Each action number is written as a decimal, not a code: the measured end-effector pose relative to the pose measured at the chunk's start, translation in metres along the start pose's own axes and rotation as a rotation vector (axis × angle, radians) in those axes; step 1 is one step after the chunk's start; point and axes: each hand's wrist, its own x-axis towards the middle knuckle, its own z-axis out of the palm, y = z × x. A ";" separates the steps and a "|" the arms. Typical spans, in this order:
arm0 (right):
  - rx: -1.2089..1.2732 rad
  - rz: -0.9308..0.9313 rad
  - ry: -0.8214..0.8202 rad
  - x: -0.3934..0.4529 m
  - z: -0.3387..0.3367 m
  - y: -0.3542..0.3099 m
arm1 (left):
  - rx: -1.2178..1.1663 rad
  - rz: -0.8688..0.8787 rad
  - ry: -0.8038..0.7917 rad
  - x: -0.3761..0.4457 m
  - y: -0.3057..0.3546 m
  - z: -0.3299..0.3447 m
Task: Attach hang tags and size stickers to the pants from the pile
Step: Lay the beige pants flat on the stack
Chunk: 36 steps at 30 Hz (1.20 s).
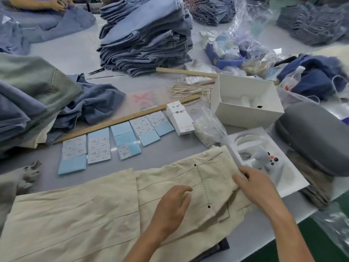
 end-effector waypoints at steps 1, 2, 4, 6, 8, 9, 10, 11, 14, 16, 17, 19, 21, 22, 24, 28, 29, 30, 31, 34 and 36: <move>0.049 -0.039 0.011 -0.005 -0.005 -0.013 | -0.065 -0.028 0.015 -0.002 0.004 -0.006; 0.139 -0.078 -0.003 -0.013 -0.009 -0.029 | -0.114 -0.056 0.069 -0.006 0.004 -0.015; 0.351 -0.171 -0.081 -0.030 -0.013 -0.068 | -0.140 -0.095 0.274 -0.017 -0.003 -0.047; 0.483 -0.296 -0.140 -0.052 -0.009 -0.113 | -0.119 -0.181 0.511 -0.034 -0.024 -0.097; 0.560 -0.417 -0.209 -0.076 0.009 -0.159 | -0.055 -0.321 0.750 -0.061 -0.054 -0.156; 0.568 -0.473 -0.251 -0.091 0.023 -0.183 | -0.020 -0.404 0.871 -0.078 -0.070 -0.183; 0.557 -0.523 -0.302 -0.106 0.041 -0.206 | -0.010 -0.483 0.973 -0.097 -0.086 -0.207; 0.540 -0.567 -0.355 -0.121 0.062 -0.229 | -0.025 -0.544 1.038 -0.115 -0.101 -0.226; 0.393 -0.626 -0.544 -0.161 0.149 -0.281 | -0.110 -0.667 1.073 -0.163 -0.132 -0.259; 0.296 -0.601 -0.697 -0.181 0.208 -0.299 | -0.060 -0.727 1.080 -0.185 -0.144 -0.268; 0.269 -0.575 -0.784 -0.188 0.233 -0.301 | -0.003 -0.750 1.082 -0.194 -0.149 -0.271; 0.223 -0.553 -0.942 -0.197 0.267 -0.294 | 0.036 -0.810 1.035 -0.205 -0.154 -0.271; 0.301 -0.550 -1.015 -0.198 0.272 -0.281 | 0.043 -0.850 0.902 -0.205 -0.153 -0.265; 0.378 -0.562 -1.006 -0.195 0.266 -0.273 | 0.089 -0.866 0.805 -0.203 -0.152 -0.261; 0.499 -0.627 -0.759 -0.180 0.247 -0.249 | 0.291 -0.909 0.613 -0.198 -0.152 -0.252; 0.340 -0.406 -0.011 -0.116 0.212 -0.187 | 0.286 -0.972 0.657 -0.189 -0.149 -0.254; 0.313 -0.258 -0.022 -0.101 0.205 -0.177 | 0.241 -0.993 0.679 -0.187 -0.149 -0.258; 0.331 -0.109 -0.118 -0.089 0.202 -0.172 | 0.220 -1.014 0.675 -0.183 -0.149 -0.260; 0.351 -0.002 -0.234 -0.082 0.201 -0.169 | 0.222 -1.033 0.648 -0.180 -0.148 -0.262; 0.375 0.050 -0.382 -0.071 0.205 -0.169 | 0.352 -1.008 0.533 -0.174 -0.143 -0.263; 0.448 0.087 -0.423 -0.064 0.203 -0.174 | 0.395 -0.947 0.541 -0.174 -0.140 -0.261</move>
